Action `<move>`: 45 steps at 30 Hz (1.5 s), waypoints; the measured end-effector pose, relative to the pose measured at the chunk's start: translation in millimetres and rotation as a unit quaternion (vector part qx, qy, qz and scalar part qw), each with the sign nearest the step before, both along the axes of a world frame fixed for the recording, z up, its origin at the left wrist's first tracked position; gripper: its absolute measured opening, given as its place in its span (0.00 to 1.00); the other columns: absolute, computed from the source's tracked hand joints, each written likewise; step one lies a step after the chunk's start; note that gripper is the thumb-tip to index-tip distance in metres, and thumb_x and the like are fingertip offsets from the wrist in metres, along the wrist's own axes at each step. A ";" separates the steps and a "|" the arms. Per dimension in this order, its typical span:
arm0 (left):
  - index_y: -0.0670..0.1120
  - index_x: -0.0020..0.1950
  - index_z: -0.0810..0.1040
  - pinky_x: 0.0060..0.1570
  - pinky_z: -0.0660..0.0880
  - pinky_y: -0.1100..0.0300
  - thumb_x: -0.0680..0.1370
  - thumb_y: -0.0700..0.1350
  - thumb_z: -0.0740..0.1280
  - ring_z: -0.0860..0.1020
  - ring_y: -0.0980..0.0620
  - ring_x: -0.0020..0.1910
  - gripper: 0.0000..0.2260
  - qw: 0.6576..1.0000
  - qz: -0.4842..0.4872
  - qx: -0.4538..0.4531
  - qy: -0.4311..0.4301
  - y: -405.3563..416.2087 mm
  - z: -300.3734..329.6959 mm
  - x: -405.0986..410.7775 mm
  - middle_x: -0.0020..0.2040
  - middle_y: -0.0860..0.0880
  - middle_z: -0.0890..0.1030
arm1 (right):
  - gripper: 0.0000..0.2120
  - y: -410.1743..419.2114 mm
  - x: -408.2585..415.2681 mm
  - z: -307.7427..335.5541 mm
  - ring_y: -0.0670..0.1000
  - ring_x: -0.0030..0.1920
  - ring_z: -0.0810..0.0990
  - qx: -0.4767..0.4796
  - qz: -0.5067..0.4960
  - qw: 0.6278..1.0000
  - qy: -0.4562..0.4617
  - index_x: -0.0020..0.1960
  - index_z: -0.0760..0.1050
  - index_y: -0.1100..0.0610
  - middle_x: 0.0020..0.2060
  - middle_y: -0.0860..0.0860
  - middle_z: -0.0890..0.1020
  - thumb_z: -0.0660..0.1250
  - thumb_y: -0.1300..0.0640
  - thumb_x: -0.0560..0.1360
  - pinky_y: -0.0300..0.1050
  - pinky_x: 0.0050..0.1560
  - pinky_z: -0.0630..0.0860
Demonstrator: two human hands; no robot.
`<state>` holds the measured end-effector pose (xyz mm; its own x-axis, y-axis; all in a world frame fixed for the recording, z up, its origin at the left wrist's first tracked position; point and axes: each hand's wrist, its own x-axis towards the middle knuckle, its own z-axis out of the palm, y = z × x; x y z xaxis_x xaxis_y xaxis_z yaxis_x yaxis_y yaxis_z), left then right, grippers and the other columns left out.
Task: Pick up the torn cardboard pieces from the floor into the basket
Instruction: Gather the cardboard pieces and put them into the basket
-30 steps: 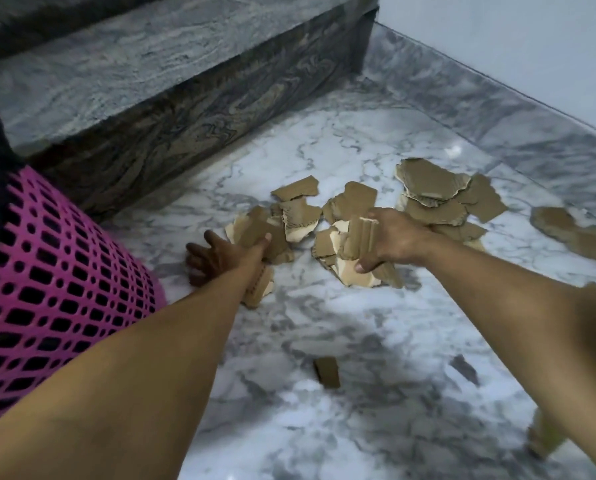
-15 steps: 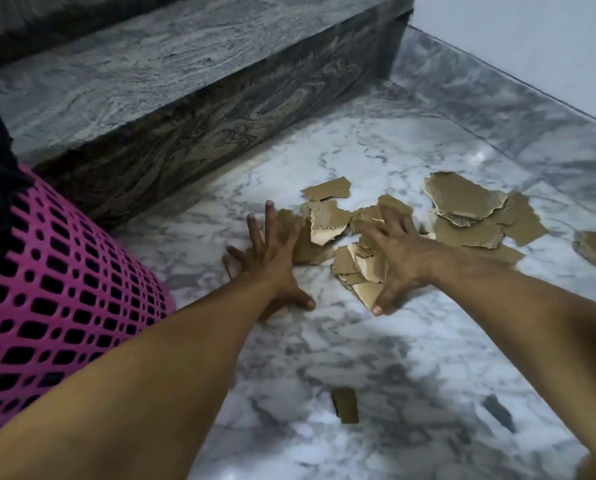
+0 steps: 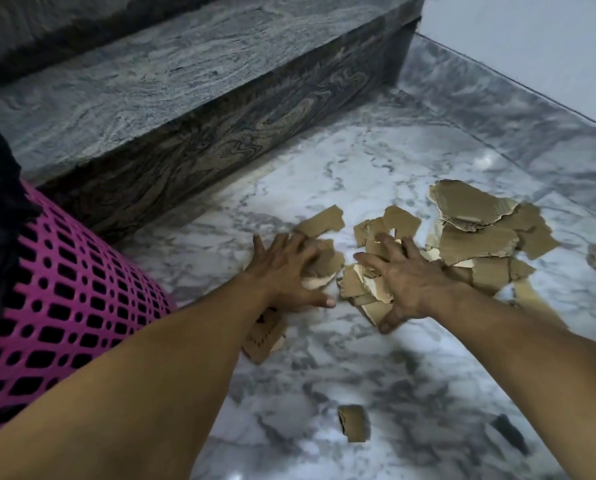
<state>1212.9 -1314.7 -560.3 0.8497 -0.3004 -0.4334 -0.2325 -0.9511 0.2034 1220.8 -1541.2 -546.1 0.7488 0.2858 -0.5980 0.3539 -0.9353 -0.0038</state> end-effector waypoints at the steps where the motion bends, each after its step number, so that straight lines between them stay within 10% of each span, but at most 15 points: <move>1: 0.56 0.75 0.53 0.70 0.39 0.31 0.65 0.76 0.61 0.48 0.45 0.77 0.45 1.000 0.016 -0.008 -0.006 3.9 0.2 -7.9 0.77 0.51 0.52 | 0.65 0.2 -0.4 -0.2 0.64 0.78 0.40 -0.001 0.000 1.000 0.000 0.77 0.39 0.35 0.78 0.49 0.36 0.81 0.38 0.56 0.71 0.66 0.63; 5: 0.51 0.76 0.53 0.72 0.43 0.33 0.66 0.75 0.60 0.48 0.43 0.77 0.46 0.962 0.232 0.000 -0.145 0.6 8.1 -41.8 0.78 0.46 0.53 | 0.70 -1.4 -2.7 0.7 0.63 0.78 0.40 0.024 -0.009 1.000 -0.016 0.74 0.31 0.35 0.78 0.47 0.37 0.81 0.37 0.53 0.78 0.65 0.59; 8: 0.47 0.79 0.45 0.69 0.37 0.33 0.59 0.75 0.67 0.40 0.37 0.77 0.59 0.777 0.627 -0.052 -0.018 -13.9 -5.5 -49.9 0.79 0.42 0.43 | 0.68 -2.0 -6.3 3.7 0.59 0.78 0.34 0.082 -0.076 0.994 -0.010 0.76 0.34 0.38 0.77 0.47 0.36 0.78 0.33 0.53 0.78 0.67 0.53; 12: 0.51 0.76 0.57 0.69 0.55 0.29 0.47 0.79 0.68 0.63 0.31 0.71 0.63 0.589 0.764 -0.248 0.091 6.5 -133.4 -32.9 0.77 0.41 0.59 | 0.38 6.3 -6.8 7.9 0.56 0.78 0.43 0.134 -0.135 0.979 -0.069 0.73 0.58 0.46 0.79 0.48 0.48 0.71 0.41 0.69 0.70 0.70 0.57; 16: 0.39 0.78 0.44 0.74 0.45 0.44 0.67 0.60 0.74 0.46 0.36 0.77 0.55 0.612 0.763 -0.202 0.051 -28.9 -11.6 -46.3 0.78 0.36 0.43 | 0.35 42.8 4.0 13.3 0.54 0.79 0.49 0.146 -0.020 0.986 -0.078 0.78 0.55 0.45 0.79 0.48 0.55 0.66 0.50 0.75 0.61 0.75 0.50; 23: 0.46 0.74 0.51 0.62 0.64 0.48 0.62 0.44 0.78 0.59 0.39 0.68 0.49 0.652 0.740 -0.163 -0.041 -18.0 -15.5 -55.8 0.69 0.39 0.58 | 0.43 90.4 15.6 -2.6 0.56 0.75 0.59 0.112 -0.011 0.993 -0.036 0.77 0.56 0.48 0.75 0.48 0.60 0.73 0.54 0.68 0.61 0.70 0.56; 26: 0.45 0.77 0.49 0.67 0.64 0.50 0.67 0.39 0.72 0.60 0.39 0.72 0.45 0.616 0.740 -0.264 -0.058 -10.8 -17.0 -58.7 0.73 0.38 0.57 | 0.42 89.7 3.6 -8.0 0.55 0.72 0.61 0.116 0.013 0.992 -0.040 0.76 0.59 0.47 0.74 0.46 0.61 0.74 0.54 0.67 0.60 0.68 0.58; 31: 0.43 0.57 0.78 0.51 0.77 0.54 0.66 0.42 0.71 0.80 0.42 0.53 0.19 0.591 0.722 -0.356 -0.062 -6.2 -13.5 -62.1 0.53 0.44 0.82 | 0.41 85.2 -5.6 -4.2 0.57 0.68 0.64 0.169 0.036 0.985 0.000 0.76 0.58 0.44 0.74 0.45 0.63 0.70 0.62 0.68 0.56 0.66 0.63; 37: 0.45 0.45 0.80 0.45 0.82 0.52 0.60 0.44 0.81 0.82 0.47 0.42 0.17 0.635 0.661 -0.400 0.004 -12.3 -10.3 -59.2 0.42 0.47 0.84 | 0.40 89.2 -10.2 -7.0 0.59 0.64 0.75 0.273 -0.044 0.961 0.010 0.75 0.61 0.47 0.65 0.55 0.76 0.68 0.68 0.68 0.49 0.59 0.74; 45: 0.44 0.44 0.80 0.48 0.81 0.53 0.62 0.39 0.81 0.80 0.48 0.41 0.15 0.669 0.654 -0.353 0.000 -6.4 -10.8 -49.8 0.42 0.47 0.82 | 0.27 31.6 8.1 10.9 0.58 0.67 0.69 0.240 -0.146 0.945 -0.165 0.64 0.74 0.50 0.62 0.53 0.76 0.75 0.44 0.67 0.50 0.63 0.68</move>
